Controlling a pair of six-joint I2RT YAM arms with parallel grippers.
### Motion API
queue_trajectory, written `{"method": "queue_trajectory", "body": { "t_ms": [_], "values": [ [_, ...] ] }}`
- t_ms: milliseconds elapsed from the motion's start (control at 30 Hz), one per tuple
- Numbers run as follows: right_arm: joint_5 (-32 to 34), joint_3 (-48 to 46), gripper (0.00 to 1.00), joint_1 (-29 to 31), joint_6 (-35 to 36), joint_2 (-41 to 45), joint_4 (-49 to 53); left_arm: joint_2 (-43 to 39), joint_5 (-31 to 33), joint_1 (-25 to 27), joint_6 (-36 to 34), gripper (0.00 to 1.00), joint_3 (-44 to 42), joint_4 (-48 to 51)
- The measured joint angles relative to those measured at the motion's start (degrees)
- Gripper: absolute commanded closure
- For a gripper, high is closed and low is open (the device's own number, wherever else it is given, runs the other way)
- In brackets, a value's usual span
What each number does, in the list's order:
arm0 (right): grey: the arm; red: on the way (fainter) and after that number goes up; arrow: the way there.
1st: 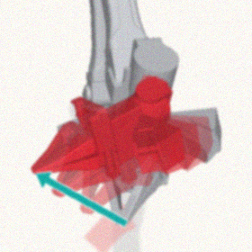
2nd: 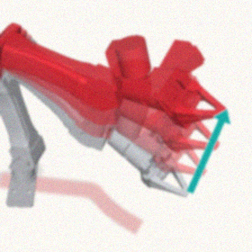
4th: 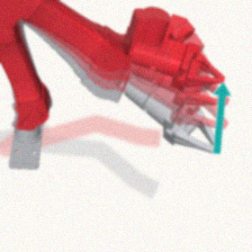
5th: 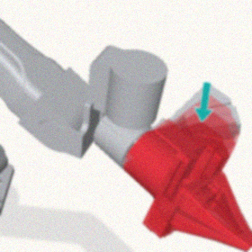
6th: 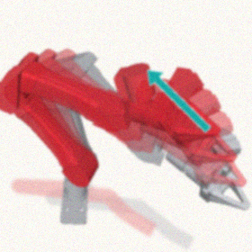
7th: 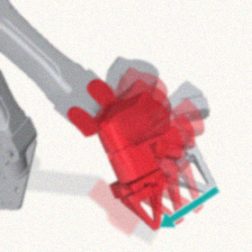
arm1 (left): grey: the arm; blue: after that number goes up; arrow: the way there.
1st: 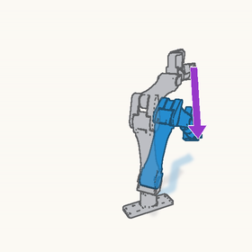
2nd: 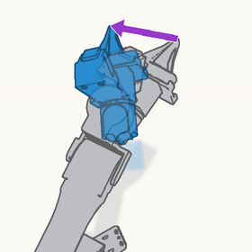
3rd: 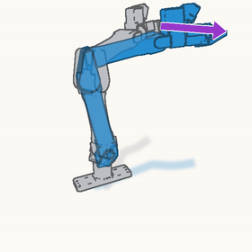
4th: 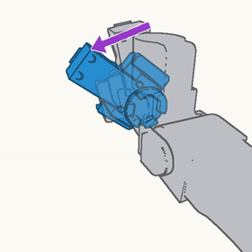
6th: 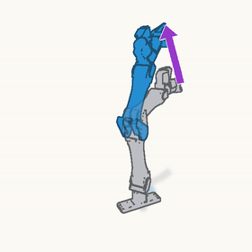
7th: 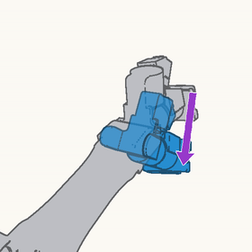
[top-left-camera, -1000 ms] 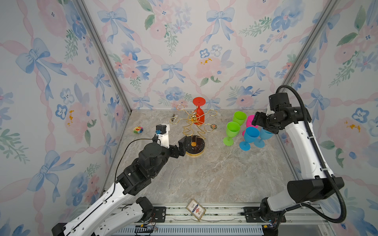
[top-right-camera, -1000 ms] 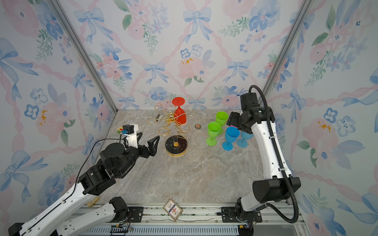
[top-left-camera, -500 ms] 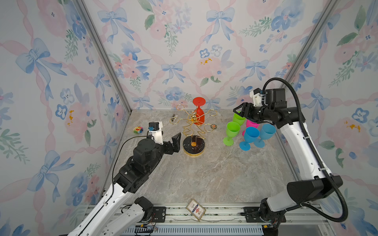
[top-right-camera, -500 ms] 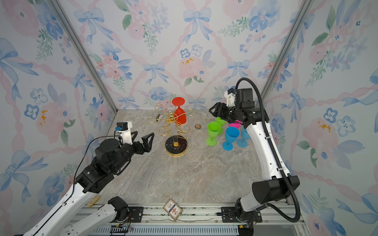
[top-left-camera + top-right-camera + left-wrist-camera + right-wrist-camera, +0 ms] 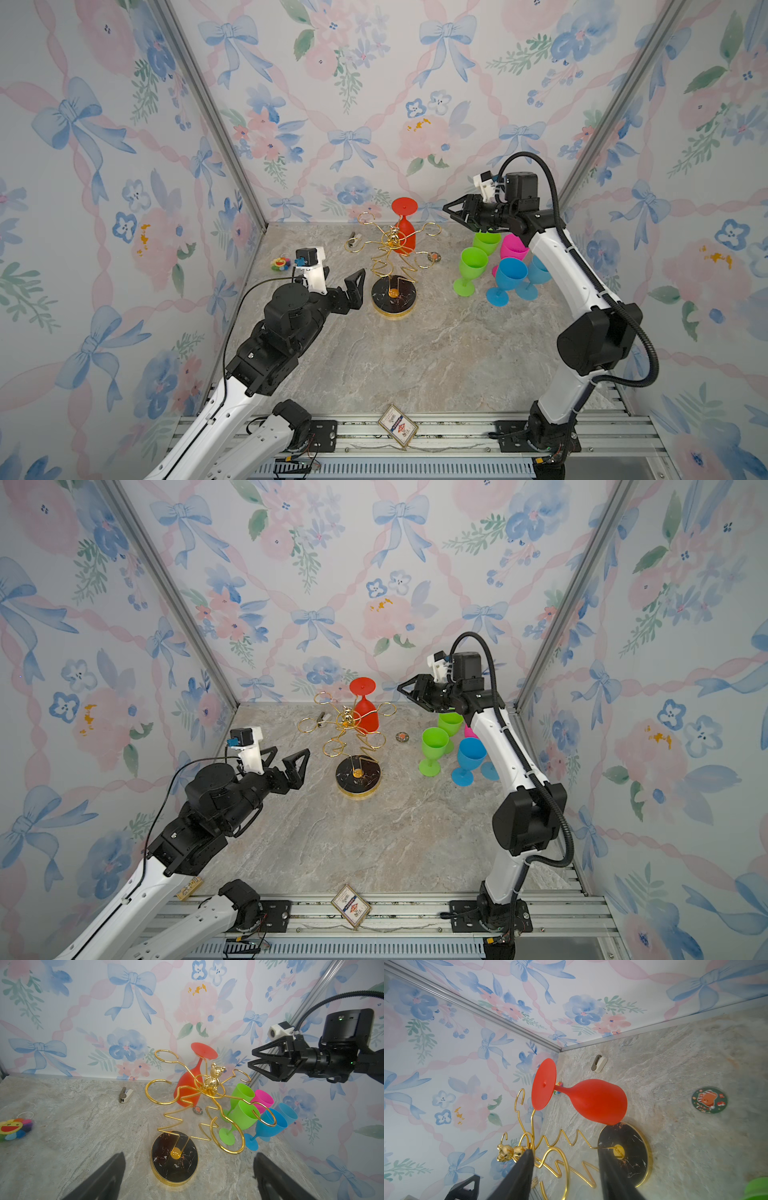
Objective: Take the wine glass off the wine glass rack
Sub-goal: 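Move the right gripper toward the red glass on the rack while left arm retracts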
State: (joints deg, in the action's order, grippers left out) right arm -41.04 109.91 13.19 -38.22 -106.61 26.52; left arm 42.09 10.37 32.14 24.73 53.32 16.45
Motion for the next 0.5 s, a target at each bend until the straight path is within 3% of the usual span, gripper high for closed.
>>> {"method": "queue_trajectory", "body": {
  "t_ms": [500],
  "values": [
    [-10.3,18.2,0.59,2.3,-6.1,-16.9,-3.2,-0.7,-0.4,-0.3,0.7,0.02,-0.9,0.0]
  ]
}}
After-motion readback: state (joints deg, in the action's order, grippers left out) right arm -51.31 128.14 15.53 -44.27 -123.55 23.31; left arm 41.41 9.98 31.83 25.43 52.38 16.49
